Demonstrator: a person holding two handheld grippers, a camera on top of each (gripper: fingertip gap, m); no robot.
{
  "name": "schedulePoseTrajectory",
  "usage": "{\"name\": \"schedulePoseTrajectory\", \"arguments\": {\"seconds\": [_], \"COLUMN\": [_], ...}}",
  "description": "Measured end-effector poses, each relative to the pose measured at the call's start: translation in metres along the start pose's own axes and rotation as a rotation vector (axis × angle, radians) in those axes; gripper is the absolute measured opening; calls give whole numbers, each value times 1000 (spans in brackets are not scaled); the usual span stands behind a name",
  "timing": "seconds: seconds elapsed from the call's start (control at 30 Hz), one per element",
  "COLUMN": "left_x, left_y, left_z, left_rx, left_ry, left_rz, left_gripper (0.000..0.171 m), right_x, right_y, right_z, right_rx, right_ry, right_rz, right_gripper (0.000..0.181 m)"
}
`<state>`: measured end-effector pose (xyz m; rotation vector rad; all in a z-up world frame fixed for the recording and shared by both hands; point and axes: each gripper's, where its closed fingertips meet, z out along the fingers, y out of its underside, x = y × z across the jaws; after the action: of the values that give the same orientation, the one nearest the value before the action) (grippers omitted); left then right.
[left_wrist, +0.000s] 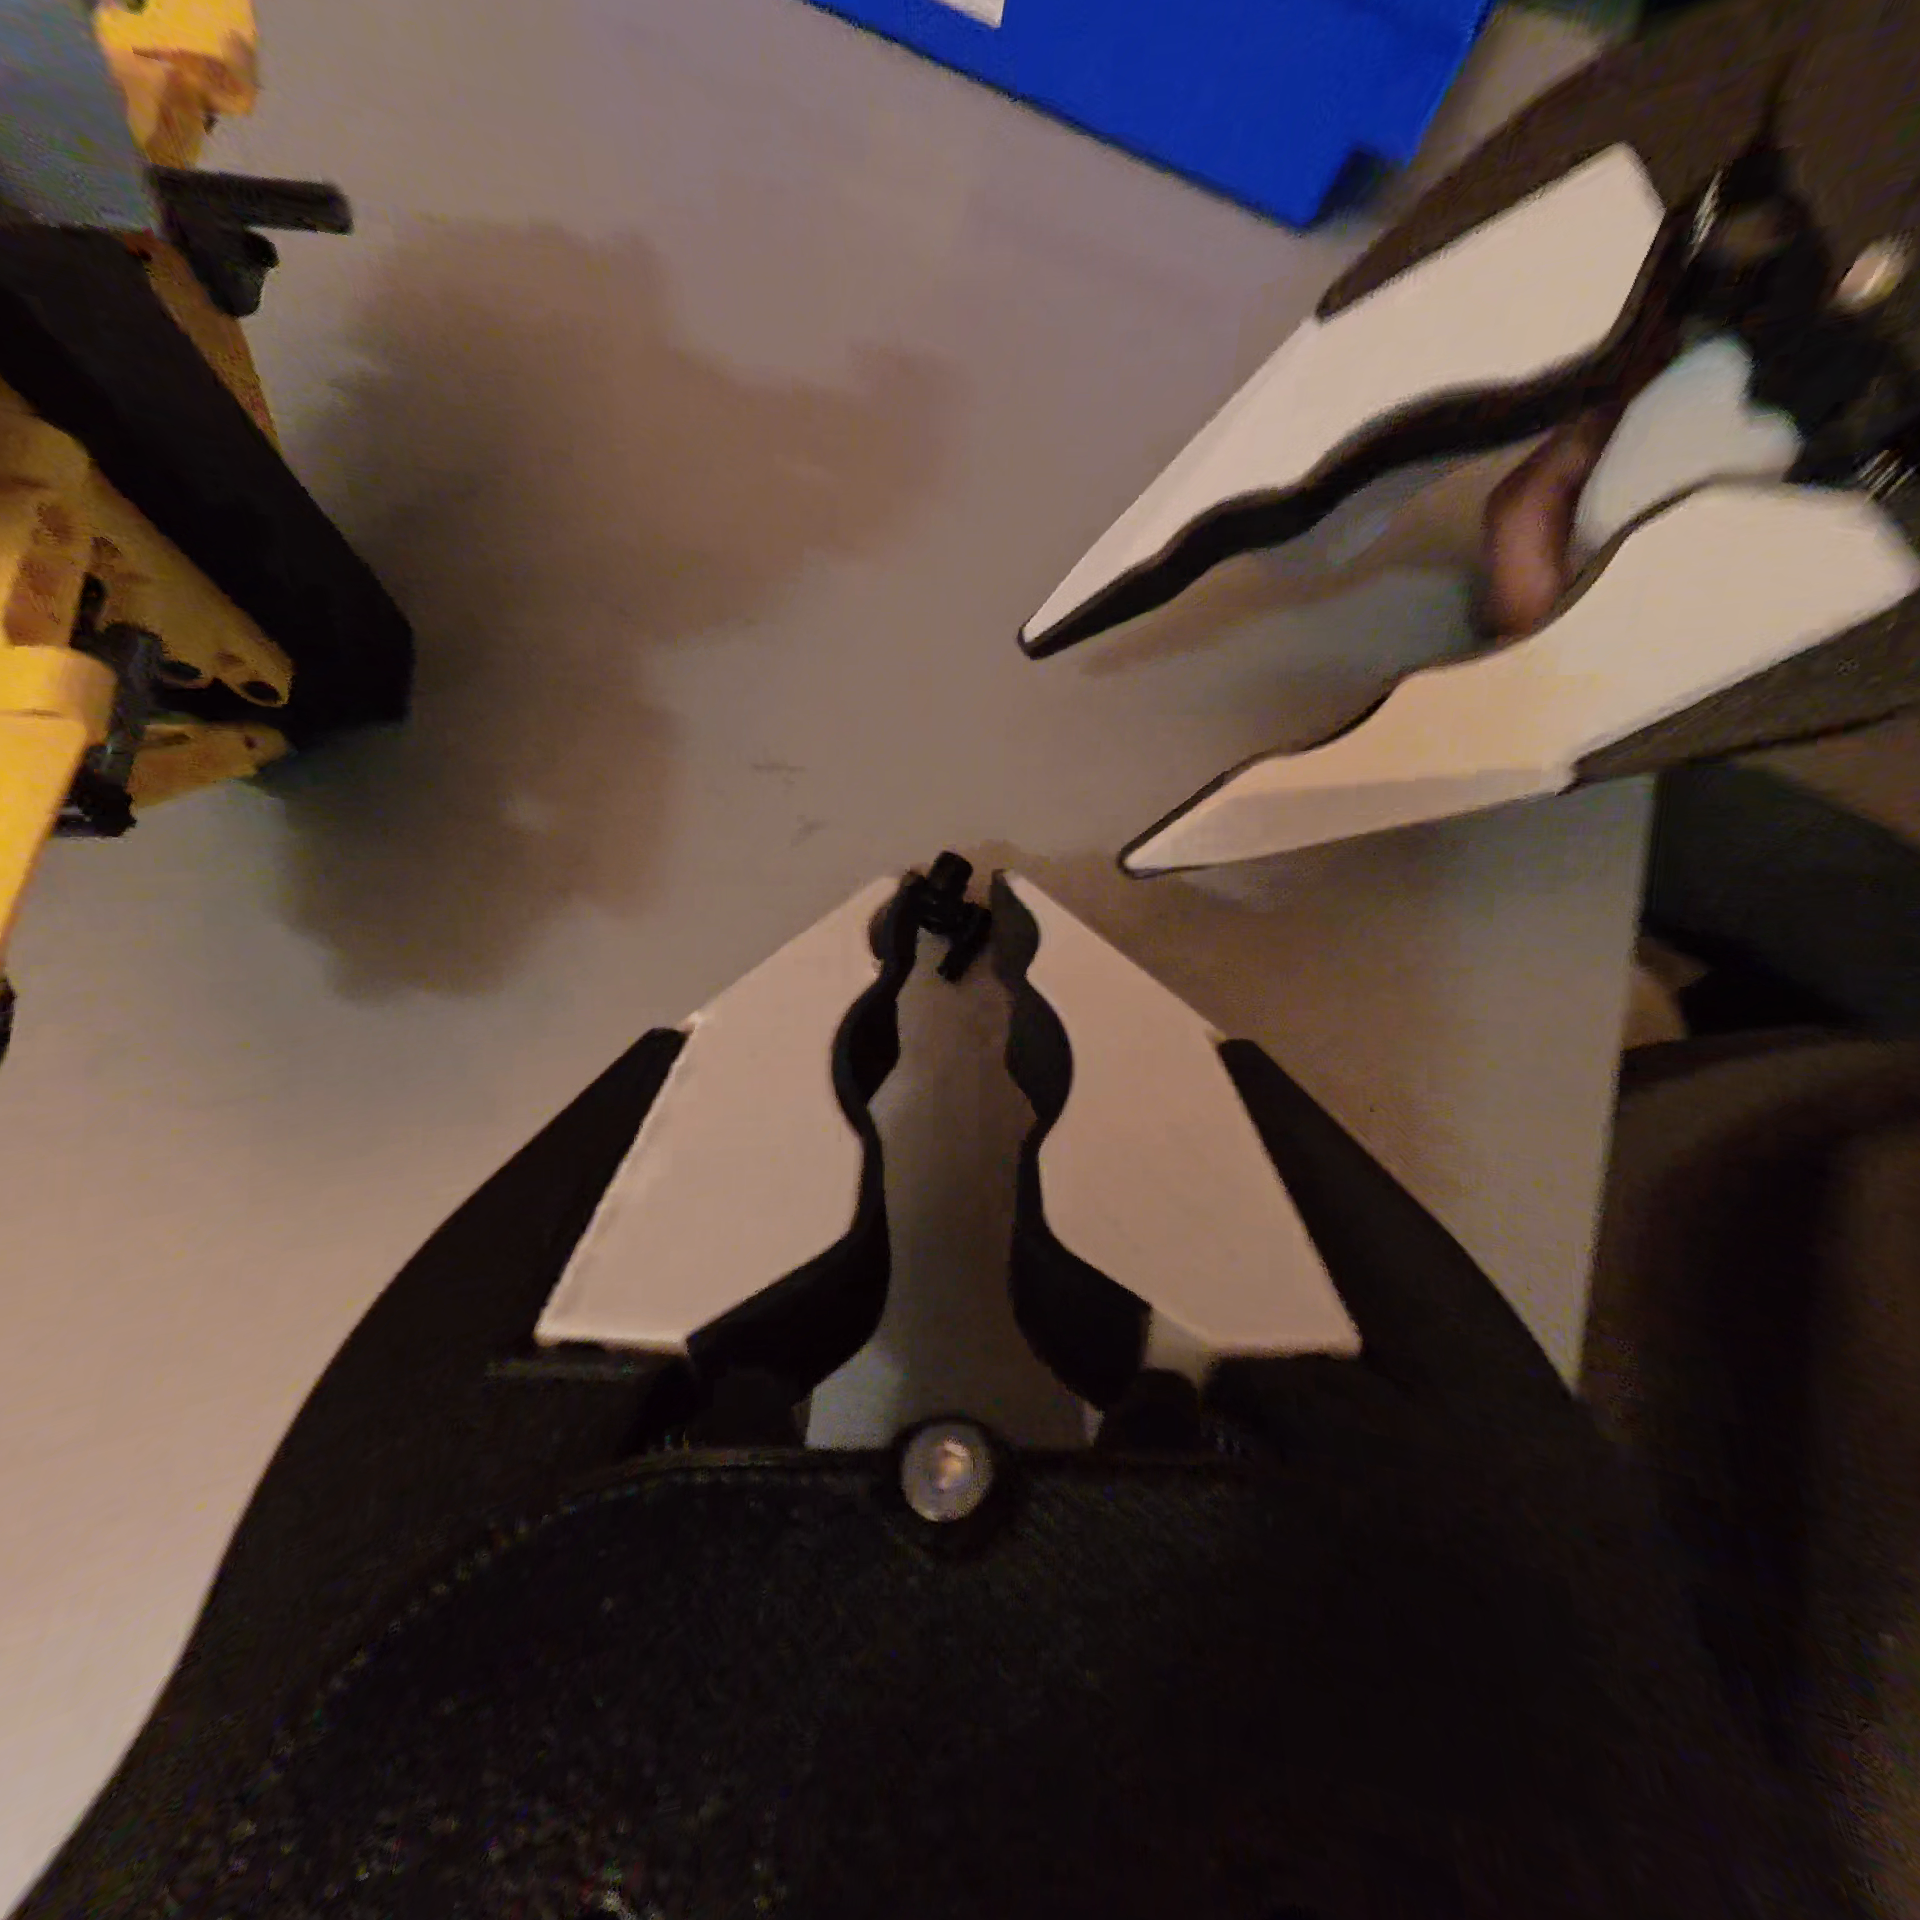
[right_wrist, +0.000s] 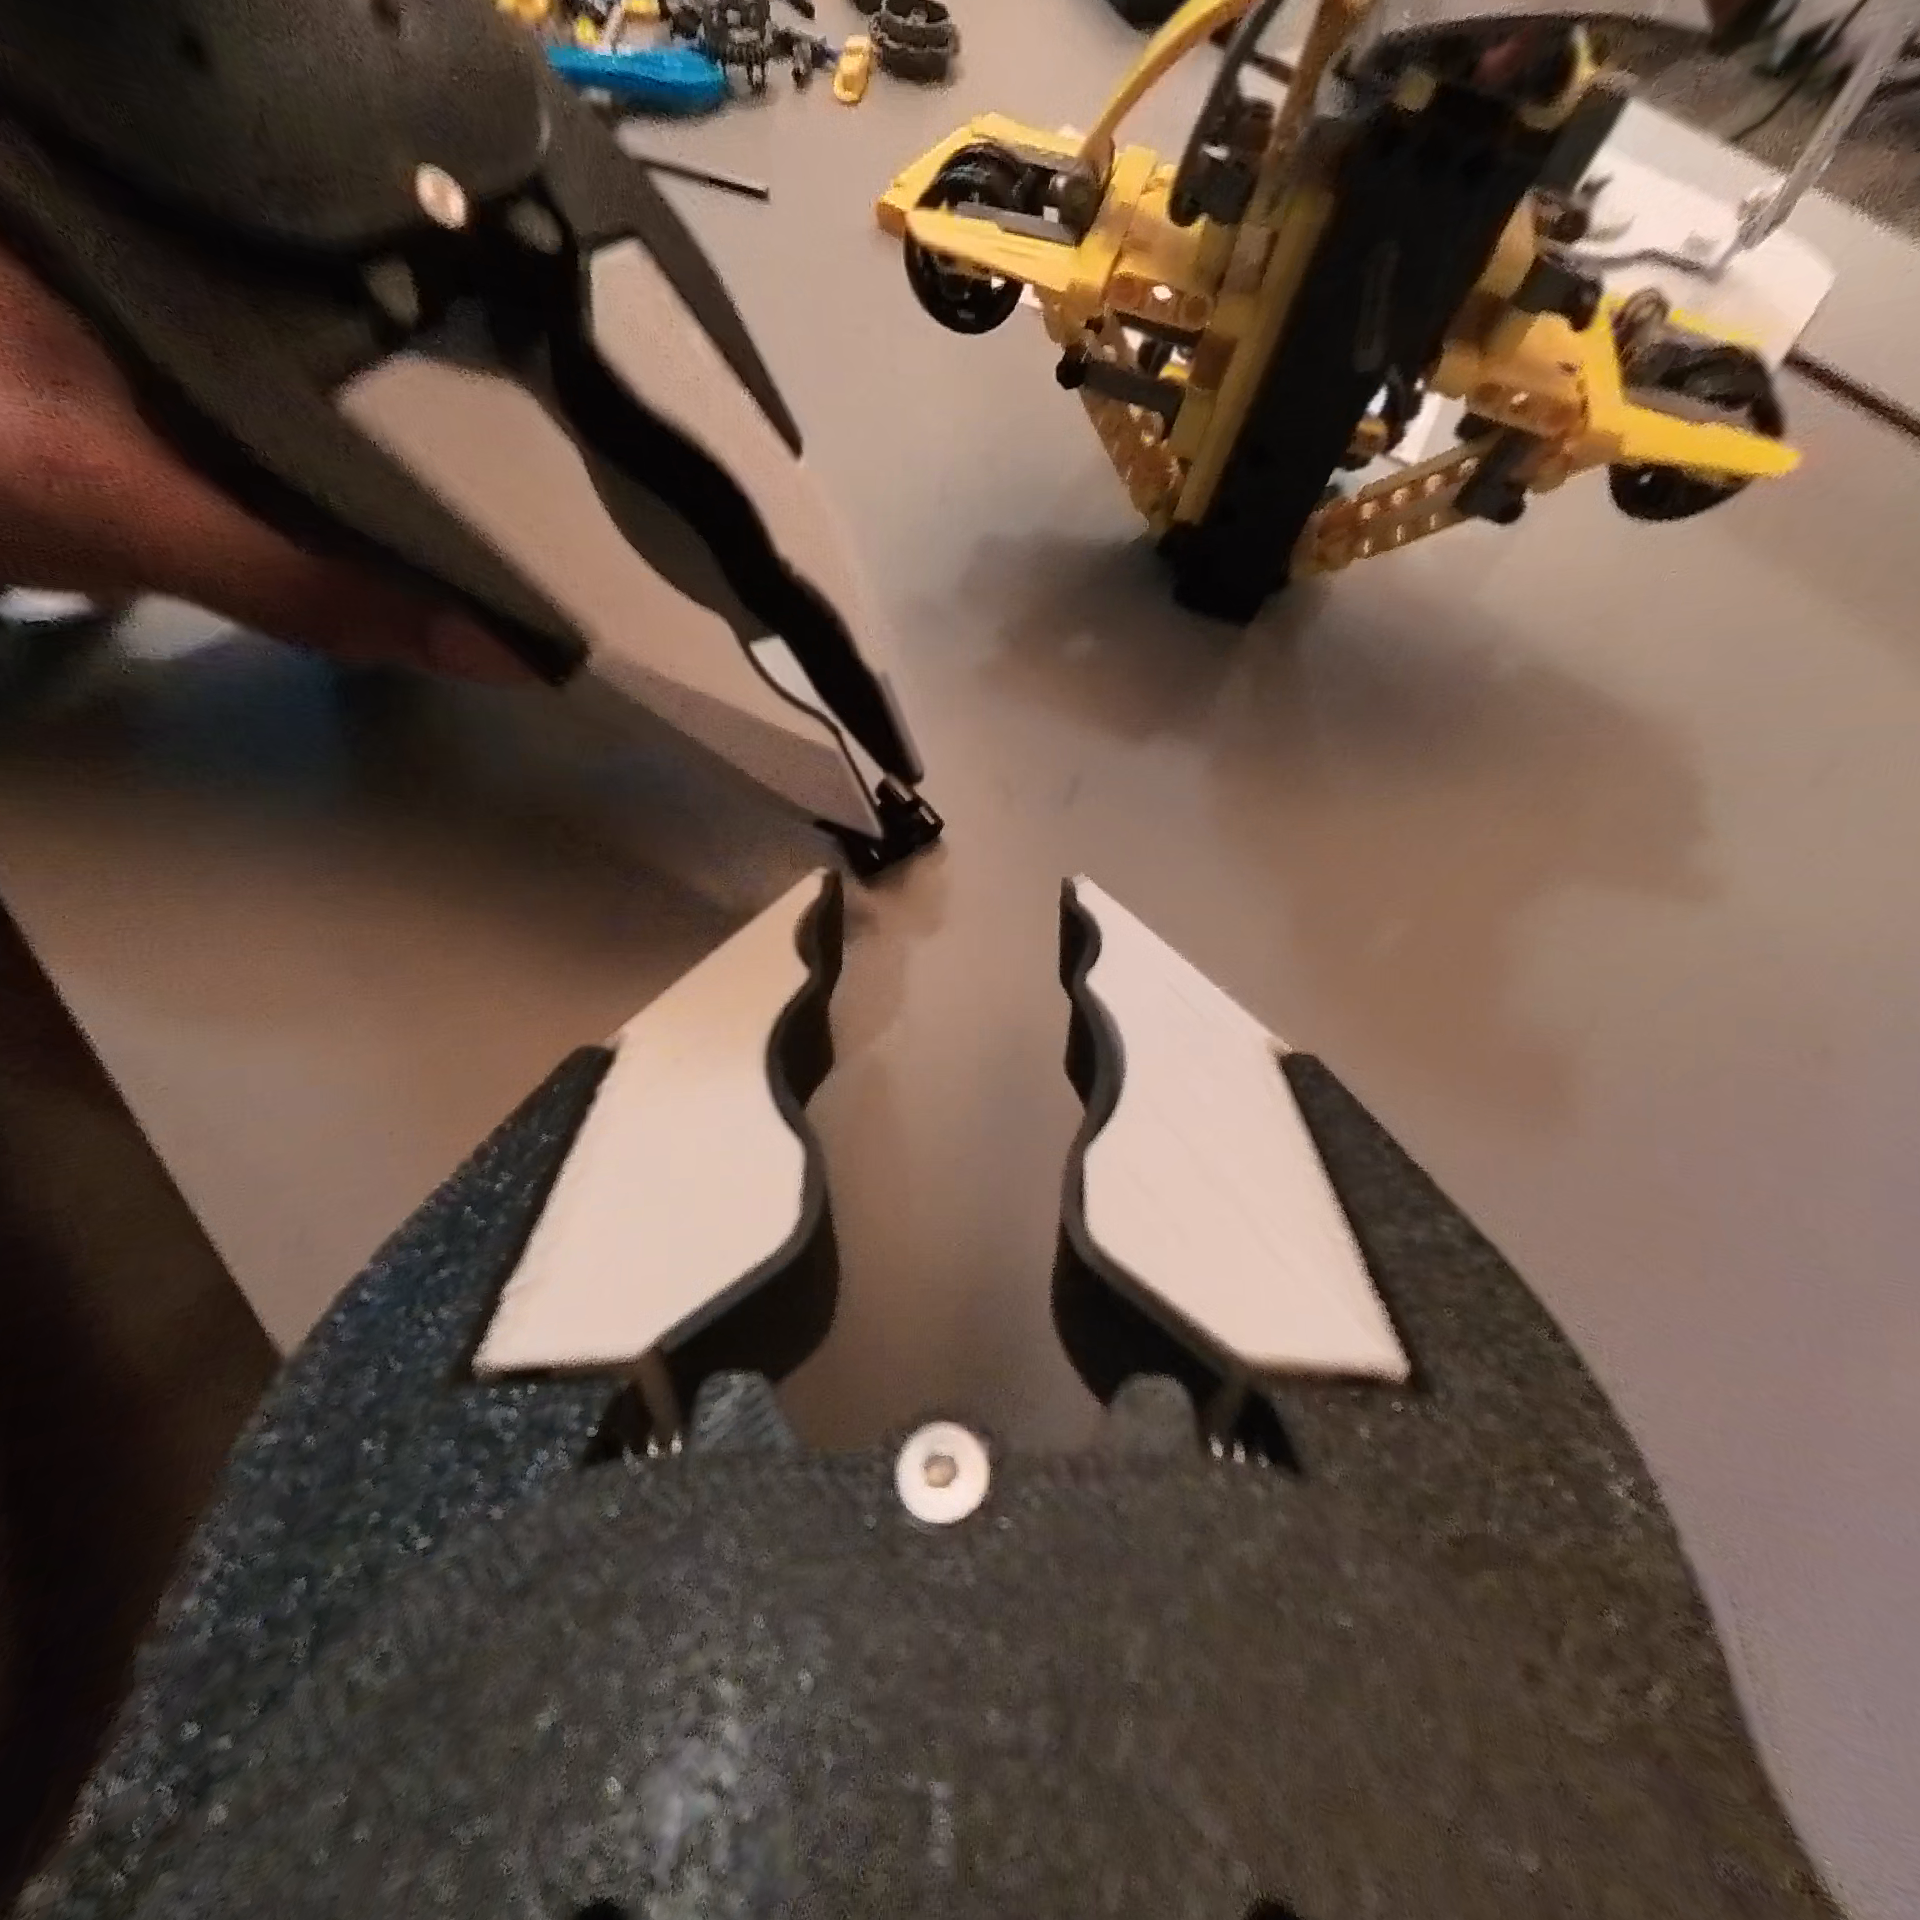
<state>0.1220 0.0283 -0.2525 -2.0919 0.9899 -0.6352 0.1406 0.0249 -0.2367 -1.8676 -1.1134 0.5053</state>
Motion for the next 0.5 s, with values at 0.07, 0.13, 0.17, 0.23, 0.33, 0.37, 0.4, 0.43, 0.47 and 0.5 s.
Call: {"name": "schedulePoseTrajectory", "arguments": {"seconds": [0.07, 0.13, 0.17, 0.23, 0.33, 0.37, 0.4, 0.43, 0.47, 0.5], "left_x": [-2, -2, -1, 9, 29, 31, 36, 43, 46, 50], "left_y": [3, -1, -6, -22, -36, -38, -39, -39, -40, -39], "left_z": [2, -1, -4, -15, -29, -32, -34, -35, -36, -35], "left_rx": [-11, 15, 46, 144, 260, 279, 293, 307, 319, 322], "left_ry": [-60, -105, -128, -139, -145, -179, -192, -185, -198, -197], "left_rz": [74, 152, 194, 303, 481, 526, 579, 631, 664, 694], "left_gripper": [6, 6, 6, 6, 5, 5, 5, 5, 5, 5], "right_x": [-2, -4, -7, -13, -7, -5, -6, -8, -13, -18], "right_y": [-3, -7, -10, -20, -39, -40, -37, -32, -29, -27], "right_z": [-3, -6, -7, -12, -28, -31, -31, -30, -29, -30], "right_rx": [24, 59, 78, 149, 306, 318, 295, 258, 223, 201], "right_ry": [-51, -136, -196, -353, -529, -561, -572, -571, -575, -592], "right_rz": [105, 242, 323, 484, 702, 735, 737, 718, 697, 687], "right_gripper": [42, 45, 46, 46, 48, 47, 47, 47, 47, 46]}}
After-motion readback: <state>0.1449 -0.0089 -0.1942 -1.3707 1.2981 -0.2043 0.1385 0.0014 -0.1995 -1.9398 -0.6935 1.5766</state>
